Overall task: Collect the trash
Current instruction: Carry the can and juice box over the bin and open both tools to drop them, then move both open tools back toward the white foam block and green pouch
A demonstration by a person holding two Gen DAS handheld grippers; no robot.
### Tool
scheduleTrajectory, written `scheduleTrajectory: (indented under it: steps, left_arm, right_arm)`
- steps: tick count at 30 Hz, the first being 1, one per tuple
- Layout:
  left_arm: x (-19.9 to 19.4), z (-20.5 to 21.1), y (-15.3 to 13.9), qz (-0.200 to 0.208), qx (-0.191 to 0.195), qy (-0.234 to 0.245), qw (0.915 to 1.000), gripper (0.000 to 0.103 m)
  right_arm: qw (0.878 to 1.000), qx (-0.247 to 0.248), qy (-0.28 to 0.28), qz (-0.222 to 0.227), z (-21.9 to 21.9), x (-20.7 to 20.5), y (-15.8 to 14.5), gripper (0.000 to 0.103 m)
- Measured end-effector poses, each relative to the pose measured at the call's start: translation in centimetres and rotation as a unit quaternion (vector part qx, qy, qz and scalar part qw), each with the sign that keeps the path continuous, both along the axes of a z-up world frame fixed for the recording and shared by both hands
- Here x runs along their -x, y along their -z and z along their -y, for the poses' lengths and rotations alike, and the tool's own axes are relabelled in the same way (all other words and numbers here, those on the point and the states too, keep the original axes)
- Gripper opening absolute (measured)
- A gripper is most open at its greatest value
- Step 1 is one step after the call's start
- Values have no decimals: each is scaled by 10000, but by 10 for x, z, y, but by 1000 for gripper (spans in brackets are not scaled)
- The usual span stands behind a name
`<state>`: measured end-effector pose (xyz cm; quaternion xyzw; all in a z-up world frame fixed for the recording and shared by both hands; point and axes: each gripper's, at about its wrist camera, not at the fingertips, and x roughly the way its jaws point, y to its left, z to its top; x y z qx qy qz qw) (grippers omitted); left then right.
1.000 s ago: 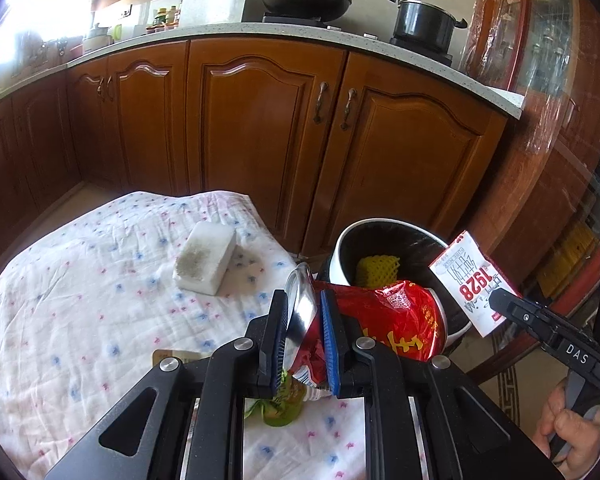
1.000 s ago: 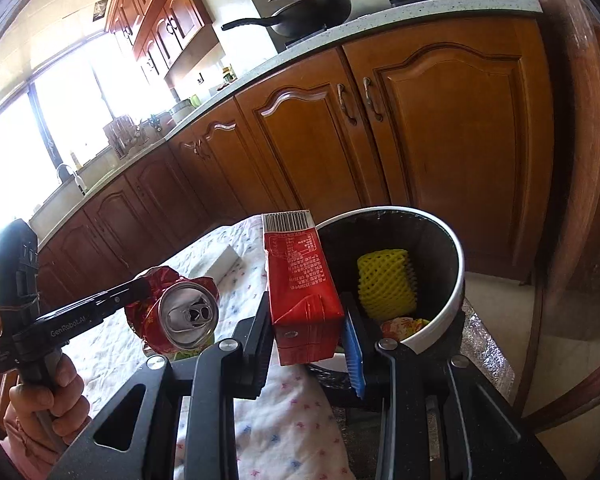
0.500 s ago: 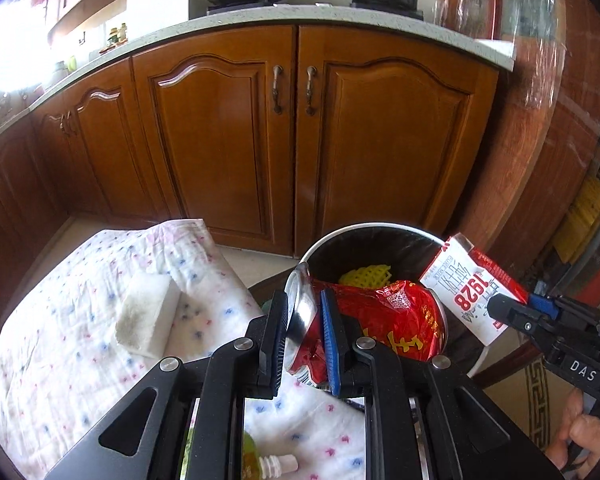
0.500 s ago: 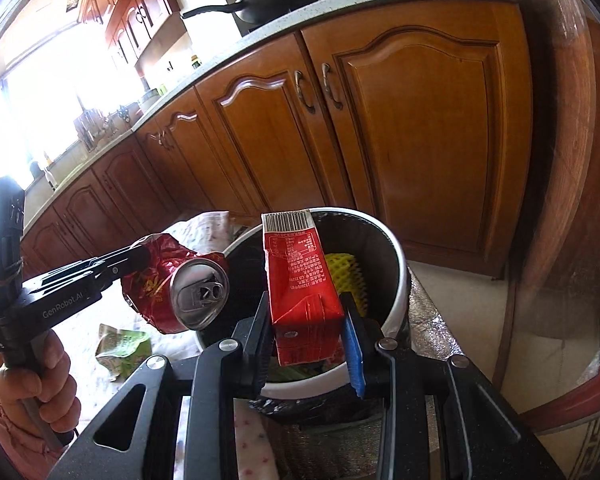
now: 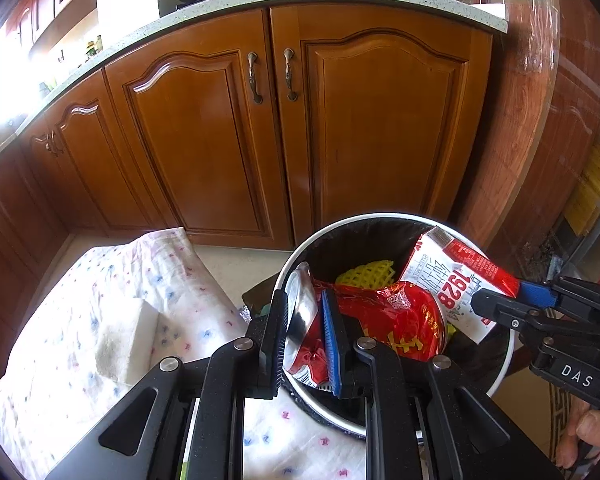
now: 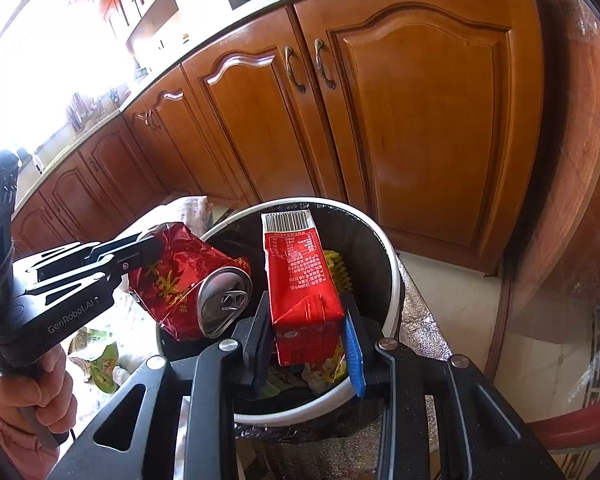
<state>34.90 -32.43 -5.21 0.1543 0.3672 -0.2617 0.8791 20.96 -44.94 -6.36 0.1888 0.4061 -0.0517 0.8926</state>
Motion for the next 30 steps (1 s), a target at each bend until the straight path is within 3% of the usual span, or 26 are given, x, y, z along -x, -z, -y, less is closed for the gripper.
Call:
scheduleTrajectory:
  steps: [3, 5, 7, 8, 18, 24, 30]
  left_arm:
    - [-1, 5, 2, -41, 5, -29, 10000, 23]
    - [-1, 4, 2, -89, 109, -27, 9999, 43]
    - [0, 2, 0, -39, 166, -62, 9998, 47]
    - [1, 1, 0, -43, 200, -56, 9998, 47]
    - [26, -56, -6, -111, 671, -444, 9967, 52]
    - [48, -112, -7, -245, 1109, -881, 9896, 52]
    - [71, -158, -7, -302, 1315, -1258, 9828, 52]
  right_arm:
    - [10000, -37, -21, -41, 2, -5, 3, 32]
    - [9999, -142, -55, -2, 4, -8, 5, 35]
    - [9999, -157, 3, 26, 6, -7, 5, 41]
    - [9998, -197, 29, 59, 7, -7, 5, 47]
    - [9972, -474, 250, 519, 5, 21, -8, 56]
    - [9951, -657, 148, 721, -17, 30, -14, 64]
    - [9935, -808, -24, 803, -44, 40, -17, 67]
